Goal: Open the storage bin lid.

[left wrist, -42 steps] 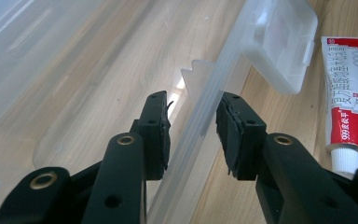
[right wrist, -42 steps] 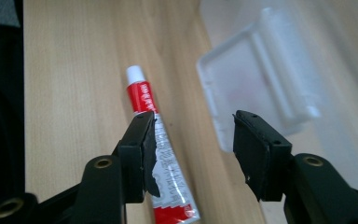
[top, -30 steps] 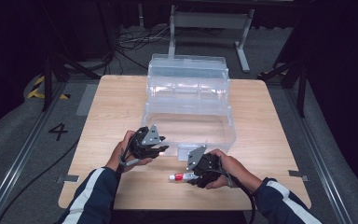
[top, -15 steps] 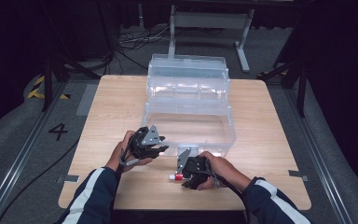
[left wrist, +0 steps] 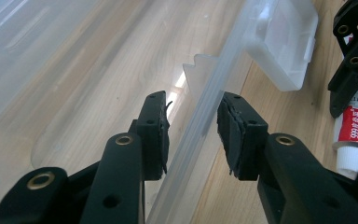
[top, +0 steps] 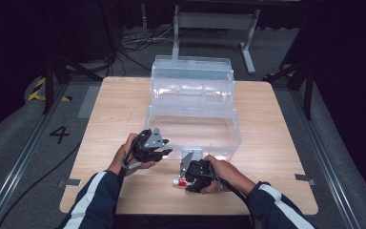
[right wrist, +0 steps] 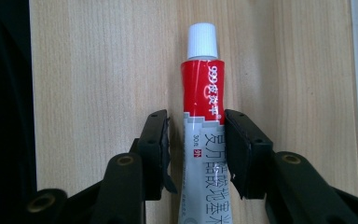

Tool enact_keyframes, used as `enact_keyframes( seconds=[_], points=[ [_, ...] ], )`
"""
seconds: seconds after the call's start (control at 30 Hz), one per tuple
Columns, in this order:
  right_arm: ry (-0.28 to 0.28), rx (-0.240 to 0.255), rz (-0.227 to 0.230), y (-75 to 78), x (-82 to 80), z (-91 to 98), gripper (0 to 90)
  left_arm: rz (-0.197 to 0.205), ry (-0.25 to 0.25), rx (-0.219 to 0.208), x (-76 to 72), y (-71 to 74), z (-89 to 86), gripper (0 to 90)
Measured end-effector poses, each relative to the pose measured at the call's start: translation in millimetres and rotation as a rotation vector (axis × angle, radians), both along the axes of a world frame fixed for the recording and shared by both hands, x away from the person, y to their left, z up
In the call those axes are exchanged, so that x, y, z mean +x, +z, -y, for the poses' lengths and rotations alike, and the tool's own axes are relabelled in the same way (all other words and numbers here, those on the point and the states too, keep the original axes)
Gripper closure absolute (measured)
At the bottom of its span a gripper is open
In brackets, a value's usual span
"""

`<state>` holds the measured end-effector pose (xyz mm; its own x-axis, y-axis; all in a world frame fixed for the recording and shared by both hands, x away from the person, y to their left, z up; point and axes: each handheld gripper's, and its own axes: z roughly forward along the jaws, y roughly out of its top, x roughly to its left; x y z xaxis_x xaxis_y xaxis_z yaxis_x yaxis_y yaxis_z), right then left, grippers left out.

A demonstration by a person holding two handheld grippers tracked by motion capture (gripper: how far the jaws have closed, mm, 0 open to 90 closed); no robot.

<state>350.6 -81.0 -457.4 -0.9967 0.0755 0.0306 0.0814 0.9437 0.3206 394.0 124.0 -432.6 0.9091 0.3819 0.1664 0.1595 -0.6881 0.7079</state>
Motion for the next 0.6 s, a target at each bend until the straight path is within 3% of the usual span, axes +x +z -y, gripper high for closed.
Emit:
enact_keyframes(
  seconds=[0.13,0.6],
  points=[
    [0.012,-0.010,0.000,0.7,-1.5,-0.7,69.6,0.000,-0.003,0.005,0.3,-0.2,0.2,63.1],
    [0.044,-0.042,0.018,2.3,-5.1,-0.6,71.0,-0.001,0.001,0.004,0.5,-0.5,0.2,62.7]
  ],
)
